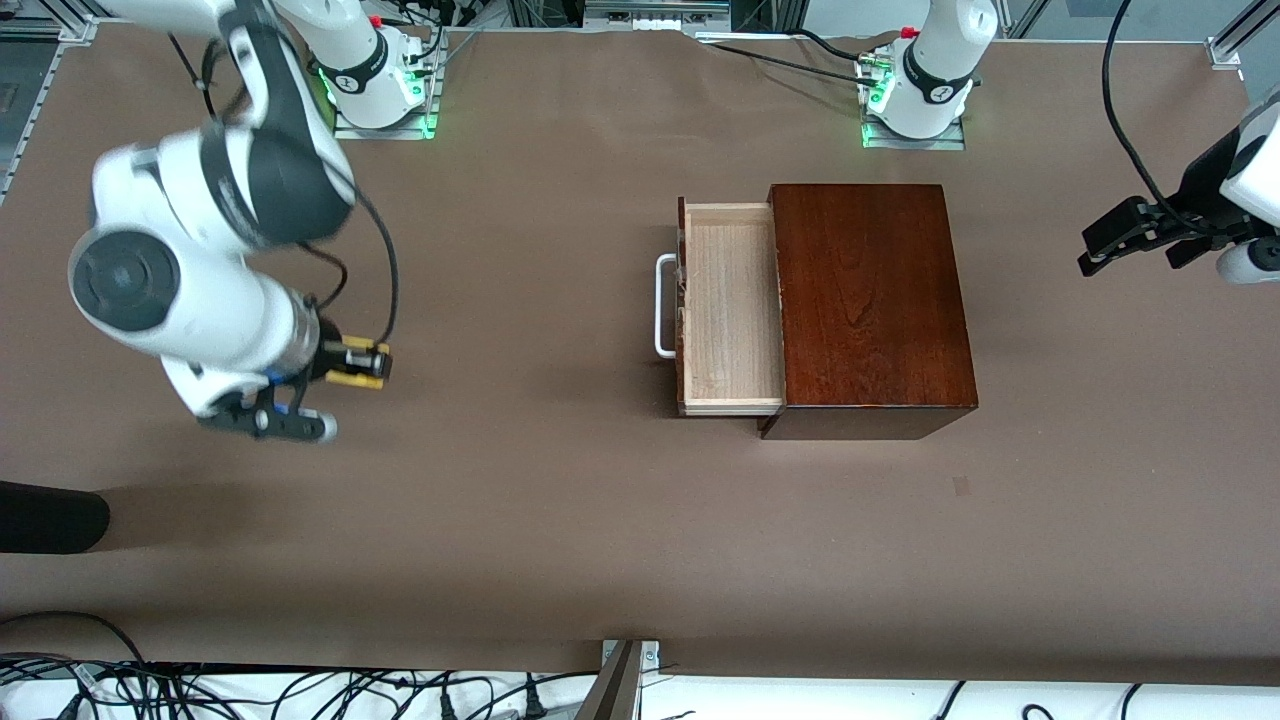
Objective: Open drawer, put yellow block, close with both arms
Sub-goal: 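Carry the yellow cube with the right gripper over the open drawer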
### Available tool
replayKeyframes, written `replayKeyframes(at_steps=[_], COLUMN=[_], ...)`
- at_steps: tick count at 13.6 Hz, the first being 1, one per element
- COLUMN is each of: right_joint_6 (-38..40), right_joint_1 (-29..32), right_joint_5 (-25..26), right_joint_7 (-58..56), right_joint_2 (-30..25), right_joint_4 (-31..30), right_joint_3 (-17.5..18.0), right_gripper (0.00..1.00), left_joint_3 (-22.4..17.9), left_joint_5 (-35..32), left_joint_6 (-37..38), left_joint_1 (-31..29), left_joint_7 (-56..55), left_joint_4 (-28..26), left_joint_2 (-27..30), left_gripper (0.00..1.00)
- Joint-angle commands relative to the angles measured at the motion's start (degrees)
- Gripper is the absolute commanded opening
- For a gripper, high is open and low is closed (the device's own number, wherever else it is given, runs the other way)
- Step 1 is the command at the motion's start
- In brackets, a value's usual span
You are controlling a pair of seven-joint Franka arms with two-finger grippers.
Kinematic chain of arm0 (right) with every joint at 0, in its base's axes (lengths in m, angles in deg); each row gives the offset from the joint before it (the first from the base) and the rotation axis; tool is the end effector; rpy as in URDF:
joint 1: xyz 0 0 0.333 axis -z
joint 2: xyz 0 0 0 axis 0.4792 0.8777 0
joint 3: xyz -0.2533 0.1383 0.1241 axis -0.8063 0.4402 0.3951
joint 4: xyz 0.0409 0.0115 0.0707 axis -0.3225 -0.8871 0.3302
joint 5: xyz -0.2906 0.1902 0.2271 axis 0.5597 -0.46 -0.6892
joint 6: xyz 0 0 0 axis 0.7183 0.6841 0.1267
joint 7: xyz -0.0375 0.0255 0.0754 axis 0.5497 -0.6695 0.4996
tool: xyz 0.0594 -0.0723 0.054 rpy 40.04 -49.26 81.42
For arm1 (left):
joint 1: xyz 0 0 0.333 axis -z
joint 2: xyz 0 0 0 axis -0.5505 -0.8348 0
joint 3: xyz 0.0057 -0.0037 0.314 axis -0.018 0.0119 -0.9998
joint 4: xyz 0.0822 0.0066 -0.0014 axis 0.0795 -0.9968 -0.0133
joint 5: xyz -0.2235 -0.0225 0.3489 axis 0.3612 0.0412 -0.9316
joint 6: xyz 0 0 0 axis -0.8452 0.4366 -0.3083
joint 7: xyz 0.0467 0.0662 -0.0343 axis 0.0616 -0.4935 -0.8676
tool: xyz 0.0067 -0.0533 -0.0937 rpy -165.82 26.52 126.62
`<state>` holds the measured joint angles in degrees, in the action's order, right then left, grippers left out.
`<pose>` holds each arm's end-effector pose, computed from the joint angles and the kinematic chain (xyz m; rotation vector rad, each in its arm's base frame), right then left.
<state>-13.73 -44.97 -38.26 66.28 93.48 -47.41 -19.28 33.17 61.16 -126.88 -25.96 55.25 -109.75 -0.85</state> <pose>0.6658 0.2154 0.4942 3.0916 -0.2957 -0.2278 0.5897 -0.0301 0.6238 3.1186 0.1789 0.0364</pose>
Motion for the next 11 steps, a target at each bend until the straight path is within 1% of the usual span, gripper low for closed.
replayKeyframes(at_steps=[1, 3, 4, 5, 8, 11], right_joint_6=[3.17, 2.56, 1.69, -0.15, -6.04, -13.33], right_joint_1=[-0.54, -0.62, -1.41, -3.33, -12.73, -20.12], right_joint_5=[-0.42, -0.33, -0.33, -0.16, 0.28, 1.07], right_joint_7=[14.64, 27.74, 34.94, 41.62, 61.83, 83.20], right_joint_2=[-3.54, -4.16, -4.07, -3.90, -2.76, 0.49], right_joint_4=[-2.94, -3.91, -4.08, -4.61, -4.96, -4.96], right_joint_3=[5.83, 11.89, 14.36, 15.34, 15.35, 15.26], right_gripper=[0.00, 0.00, 0.00, 0.00, 0.00, 0.00], left_joint_3=[1.63, 2.16, 2.16, 2.25, 2.25, 2.25], left_joint_5=[-2.34, -2.71, -2.88, -3.06, -3.15, -3.23], left_joint_6=[0.28, 0.11, 0.11, 0.11, 0.02, 0.02], left_joint_1=[0.03, -0.15, -0.15, -0.06, -0.06, -0.15], left_joint_7=[0.52, 0.43, 0.43, 0.43, 0.43, 0.43], left_joint_4=[1.95, 3.09, 3.09, 3.09, 3.09, 3.09], left_joint_2=[-2.13, -2.04, -2.13, -2.13, -2.39, -2.75], left_gripper=[1.00, 1.00, 1.00, 1.00, 1.00, 1.00])
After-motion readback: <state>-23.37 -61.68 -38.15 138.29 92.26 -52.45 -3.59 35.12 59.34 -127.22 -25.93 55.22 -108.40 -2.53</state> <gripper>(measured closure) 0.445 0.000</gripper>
